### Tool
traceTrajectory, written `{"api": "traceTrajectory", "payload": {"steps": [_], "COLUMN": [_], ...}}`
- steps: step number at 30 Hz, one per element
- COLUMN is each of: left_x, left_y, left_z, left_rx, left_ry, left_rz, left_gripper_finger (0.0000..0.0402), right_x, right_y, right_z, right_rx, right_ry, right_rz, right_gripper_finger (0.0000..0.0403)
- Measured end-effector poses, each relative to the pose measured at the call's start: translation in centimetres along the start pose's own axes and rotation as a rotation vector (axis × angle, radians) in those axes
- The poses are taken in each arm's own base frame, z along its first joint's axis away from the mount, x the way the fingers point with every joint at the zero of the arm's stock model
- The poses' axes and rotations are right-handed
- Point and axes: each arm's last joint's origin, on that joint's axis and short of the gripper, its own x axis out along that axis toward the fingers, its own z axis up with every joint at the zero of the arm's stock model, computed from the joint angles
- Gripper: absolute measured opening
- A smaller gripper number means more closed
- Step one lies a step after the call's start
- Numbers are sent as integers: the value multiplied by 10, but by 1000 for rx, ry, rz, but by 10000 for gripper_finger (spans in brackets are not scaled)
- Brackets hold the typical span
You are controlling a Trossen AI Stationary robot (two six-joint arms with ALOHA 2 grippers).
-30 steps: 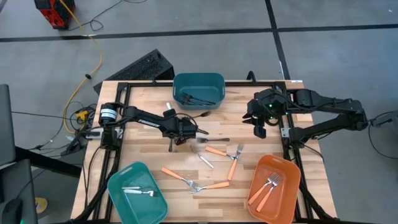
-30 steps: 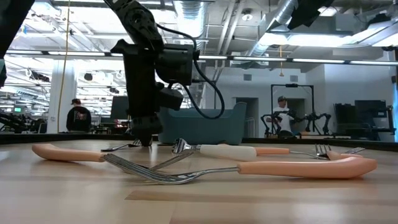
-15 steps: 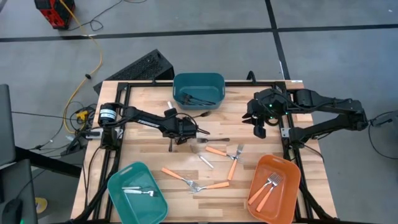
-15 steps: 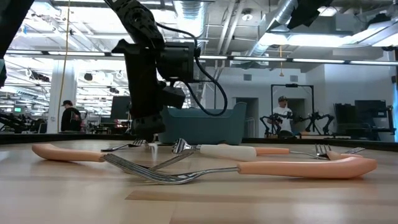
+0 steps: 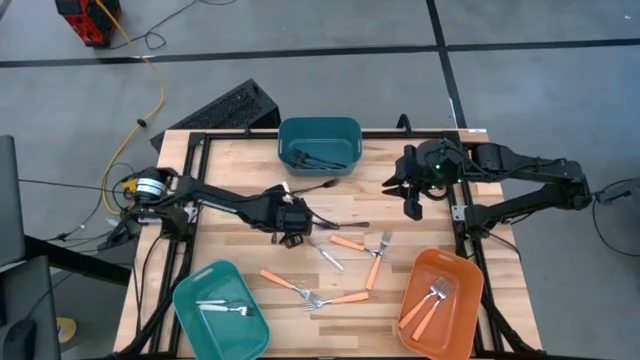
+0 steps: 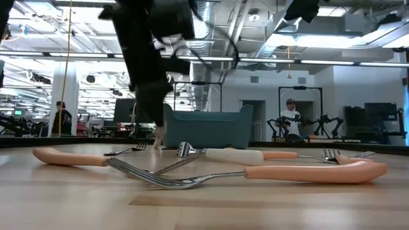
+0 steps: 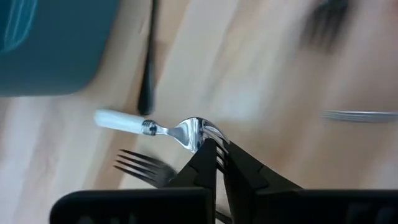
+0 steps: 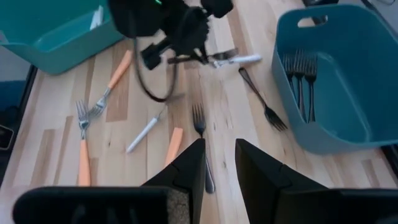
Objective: Sort silverware by color (type)
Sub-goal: Put the white fork into the green blue bin
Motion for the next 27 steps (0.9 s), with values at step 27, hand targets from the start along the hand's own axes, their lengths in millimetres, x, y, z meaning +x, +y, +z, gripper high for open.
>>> {"api": "traceTrajectory", "payload": {"steps": [27], "left_x": [-147], "left_y": [31], "left_z": [-11], "left_rx": [-6], "left_ry": [-570], "left_rz": [-251], "left_gripper_finger": [0], "right_x": [126], "right_y": [46], "right_z": [36], "right_rx": [-422], "right_ry": [-220], "right_rz": [114], "right_gripper_finger": [255]}}
